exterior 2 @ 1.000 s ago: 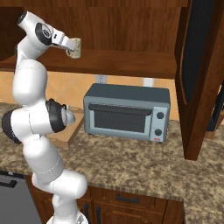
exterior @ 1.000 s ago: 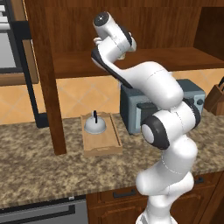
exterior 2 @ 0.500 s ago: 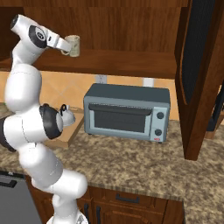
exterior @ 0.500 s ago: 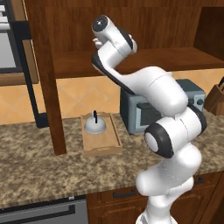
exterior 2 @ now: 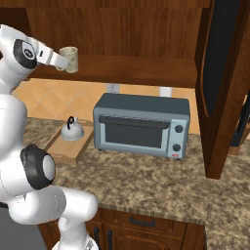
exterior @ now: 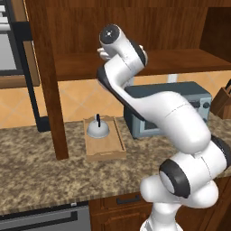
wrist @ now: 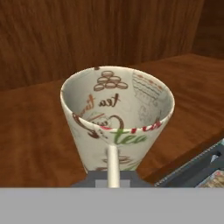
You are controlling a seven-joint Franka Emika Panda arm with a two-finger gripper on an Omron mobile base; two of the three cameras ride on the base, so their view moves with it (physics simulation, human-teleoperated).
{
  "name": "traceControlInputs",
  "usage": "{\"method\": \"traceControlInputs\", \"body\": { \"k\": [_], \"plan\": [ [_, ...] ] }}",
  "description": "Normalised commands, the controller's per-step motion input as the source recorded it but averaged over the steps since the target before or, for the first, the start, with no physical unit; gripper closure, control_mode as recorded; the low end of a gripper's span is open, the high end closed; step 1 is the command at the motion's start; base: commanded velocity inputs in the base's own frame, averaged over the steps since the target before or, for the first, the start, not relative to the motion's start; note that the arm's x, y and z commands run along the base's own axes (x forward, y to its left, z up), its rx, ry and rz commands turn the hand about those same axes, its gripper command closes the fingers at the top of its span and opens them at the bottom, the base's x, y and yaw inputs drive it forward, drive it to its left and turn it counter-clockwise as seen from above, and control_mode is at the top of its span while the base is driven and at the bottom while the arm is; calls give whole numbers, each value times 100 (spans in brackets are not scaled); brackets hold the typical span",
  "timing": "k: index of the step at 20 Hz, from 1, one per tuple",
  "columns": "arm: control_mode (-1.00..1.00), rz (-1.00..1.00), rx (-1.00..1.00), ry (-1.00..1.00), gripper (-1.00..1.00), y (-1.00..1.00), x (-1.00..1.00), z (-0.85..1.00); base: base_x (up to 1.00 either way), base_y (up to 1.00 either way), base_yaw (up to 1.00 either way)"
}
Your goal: Pick the kettle from the counter and place it on the tray. Then pick the mug from the cabinet and place it on the tray. Then close the cabinet doors.
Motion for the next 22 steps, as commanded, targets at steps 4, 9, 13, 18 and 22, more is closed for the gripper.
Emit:
{"method": "traceControlInputs", "body": {
  "k": [4, 9, 13, 18, 22],
  "plan": [
    [-100, 0, 0, 6, 100, 17, -100, -11, 0, 0, 0],
    [-100, 0, 0, 11, 100, 19, -75, -48, 0, 0, 0],
    [-100, 0, -1, 27, 100, 21, -35, -72, 0, 0, 0],
    [-100, 0, -10, 19, 100, 12, -2, -81, 0, 0, 0],
    [-100, 0, -16, 9, 100, 18, 30, -85, 0, 0, 0]
  ]
}}
